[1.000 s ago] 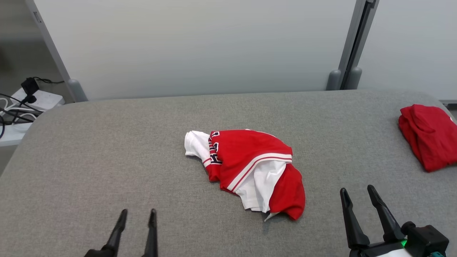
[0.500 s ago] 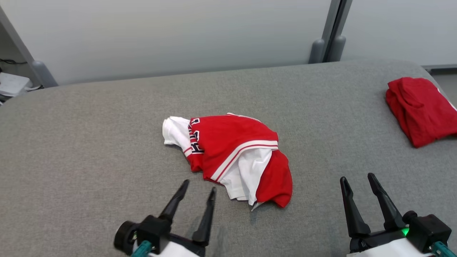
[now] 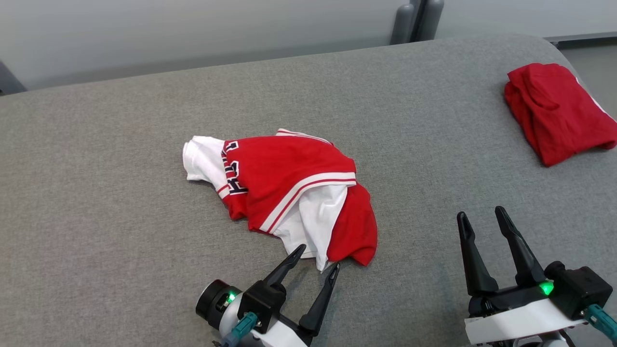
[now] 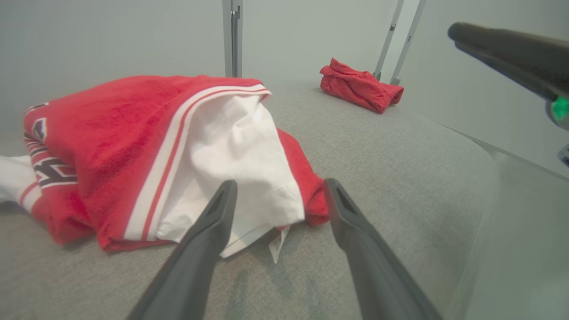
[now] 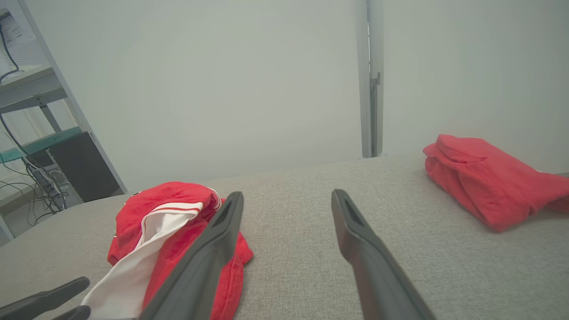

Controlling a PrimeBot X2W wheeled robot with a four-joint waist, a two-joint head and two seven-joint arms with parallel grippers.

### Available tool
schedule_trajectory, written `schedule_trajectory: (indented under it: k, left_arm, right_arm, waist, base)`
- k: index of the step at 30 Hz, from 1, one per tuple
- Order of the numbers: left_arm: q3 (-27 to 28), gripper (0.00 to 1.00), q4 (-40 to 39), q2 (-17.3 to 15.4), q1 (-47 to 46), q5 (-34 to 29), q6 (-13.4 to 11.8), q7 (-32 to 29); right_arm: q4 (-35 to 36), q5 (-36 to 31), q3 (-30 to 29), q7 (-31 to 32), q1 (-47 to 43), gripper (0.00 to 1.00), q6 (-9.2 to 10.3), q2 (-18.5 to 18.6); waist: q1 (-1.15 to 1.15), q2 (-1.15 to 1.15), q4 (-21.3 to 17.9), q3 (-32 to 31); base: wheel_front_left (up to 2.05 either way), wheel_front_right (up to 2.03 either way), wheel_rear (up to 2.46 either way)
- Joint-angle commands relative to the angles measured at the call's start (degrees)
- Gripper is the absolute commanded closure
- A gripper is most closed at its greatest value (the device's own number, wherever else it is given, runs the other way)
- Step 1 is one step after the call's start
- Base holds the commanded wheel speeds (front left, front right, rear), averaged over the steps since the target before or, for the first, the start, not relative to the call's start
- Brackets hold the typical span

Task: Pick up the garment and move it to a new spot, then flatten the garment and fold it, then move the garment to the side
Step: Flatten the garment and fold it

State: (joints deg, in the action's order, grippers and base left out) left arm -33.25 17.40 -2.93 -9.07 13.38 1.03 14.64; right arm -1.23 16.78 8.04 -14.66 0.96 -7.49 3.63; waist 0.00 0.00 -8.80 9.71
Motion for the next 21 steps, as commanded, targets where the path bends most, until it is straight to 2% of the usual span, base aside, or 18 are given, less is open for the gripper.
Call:
schedule_trajectory:
  k: [1,8,10,11,16,21]
  left_arm:
    - [1.23,0.00,-0.29,0.05,-2.69,-0.51,0.03,0.22]
    - [0.45,0.02,2.14,0.05,-4.16,0.51,-1.28,0.24]
    - [0.64,0.58,2.91,0.05,-4.53,1.38,-1.81,0.25]
    - [0.76,1.00,3.29,0.05,-4.71,1.81,-2.10,0.26]
    - [1.72,1.00,2.84,0.05,-5.55,3.19,-3.37,0.32]
    - [6.12,1.00,-4.89,0.05,-4.52,3.22,-4.55,0.34]
  right_arm:
    - [1.15,0.27,1.42,-0.34,2.08,0.00,0.00,0.19]
    - [1.31,0.43,1.20,-0.34,2.52,0.00,0.00,0.18]
    - [1.41,0.40,1.18,-0.34,2.61,0.00,0.00,0.30]
    - [1.48,0.25,1.22,-0.34,2.66,0.00,0.00,0.39]
    - [1.79,-0.15,1.56,-0.34,2.60,0.00,0.00,0.99]
    - [-0.07,0.17,1.89,-0.34,1.81,0.00,0.00,1.65]
  waist:
    - [0.00,0.00,-0.58,0.41]
    - [0.00,0.00,-1.20,0.97]
    - [0.00,0.00,-1.28,1.08]
    - [0.00,0.00,-1.31,1.12]
    - [0.00,0.00,-0.91,0.98]
    - [0.00,0.00,1.06,0.94]
  base:
    - [0.00,0.00,0.00]
    - [0.00,0.00,0.00]
    - [0.00,0.00,0.00]
    - [0.00,0.00,0.00]
    - [0.00,0.00,0.00]
    - [0.00,0.00,0.00]
